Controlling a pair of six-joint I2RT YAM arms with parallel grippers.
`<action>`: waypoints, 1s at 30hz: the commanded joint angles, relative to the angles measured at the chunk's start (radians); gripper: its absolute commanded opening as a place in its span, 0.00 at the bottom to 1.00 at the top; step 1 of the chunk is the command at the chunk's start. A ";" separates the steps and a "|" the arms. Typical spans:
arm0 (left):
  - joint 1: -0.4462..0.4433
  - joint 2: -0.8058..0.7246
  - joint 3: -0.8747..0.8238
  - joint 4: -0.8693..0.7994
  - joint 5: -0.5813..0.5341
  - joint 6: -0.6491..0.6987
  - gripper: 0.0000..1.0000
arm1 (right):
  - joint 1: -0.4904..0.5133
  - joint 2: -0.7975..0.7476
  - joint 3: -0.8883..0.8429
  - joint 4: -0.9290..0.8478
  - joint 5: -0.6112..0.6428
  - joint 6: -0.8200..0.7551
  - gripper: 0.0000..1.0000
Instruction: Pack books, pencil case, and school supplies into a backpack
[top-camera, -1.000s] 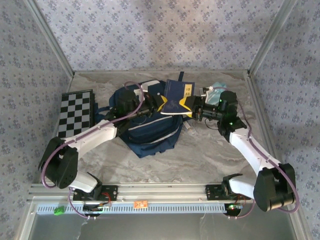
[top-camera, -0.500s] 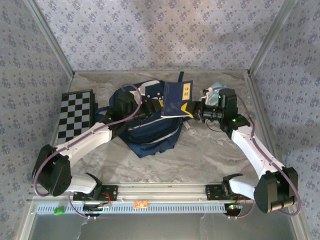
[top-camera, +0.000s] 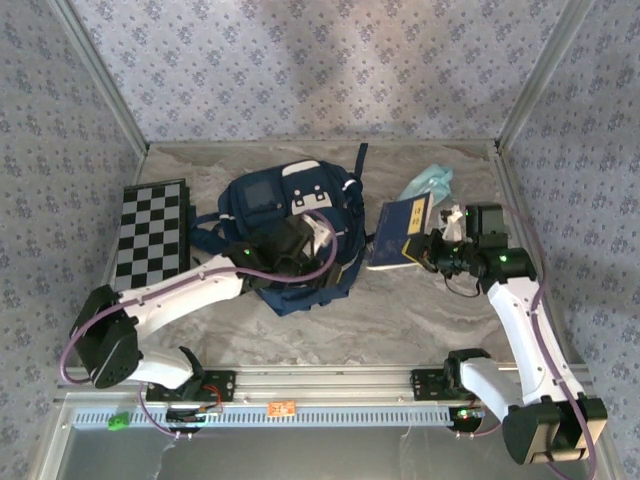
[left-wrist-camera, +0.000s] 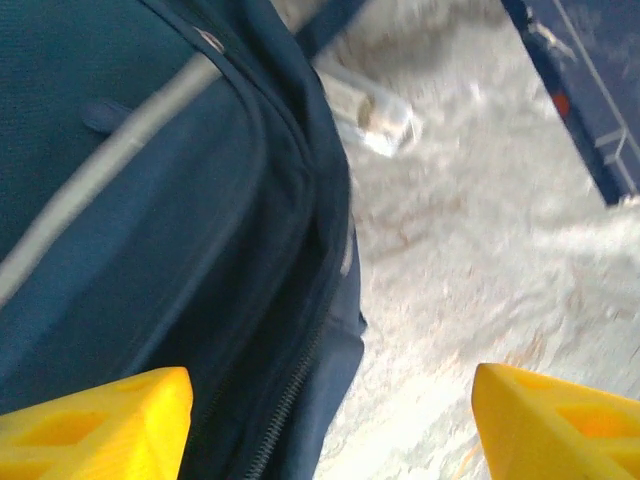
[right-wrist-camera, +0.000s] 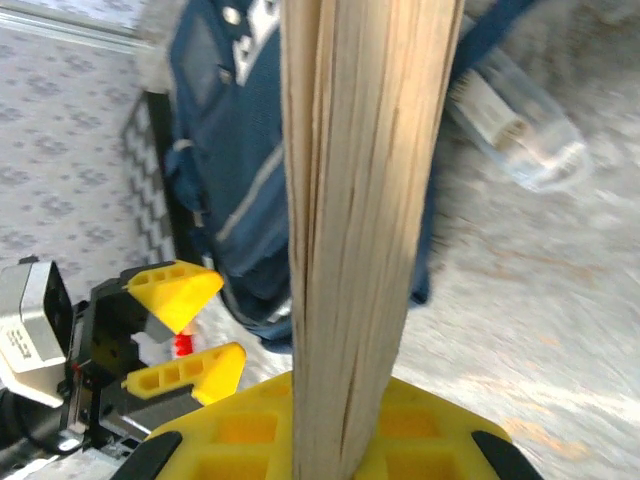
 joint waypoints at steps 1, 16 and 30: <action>-0.042 0.031 0.022 -0.054 -0.054 0.171 0.75 | -0.014 -0.037 -0.033 -0.106 0.050 -0.063 0.00; -0.058 0.250 0.133 -0.070 -0.197 0.252 0.63 | -0.027 -0.028 -0.095 -0.027 0.010 -0.094 0.00; 0.007 0.211 0.125 -0.042 -0.077 0.245 0.09 | -0.026 -0.038 -0.072 -0.072 -0.011 -0.123 0.00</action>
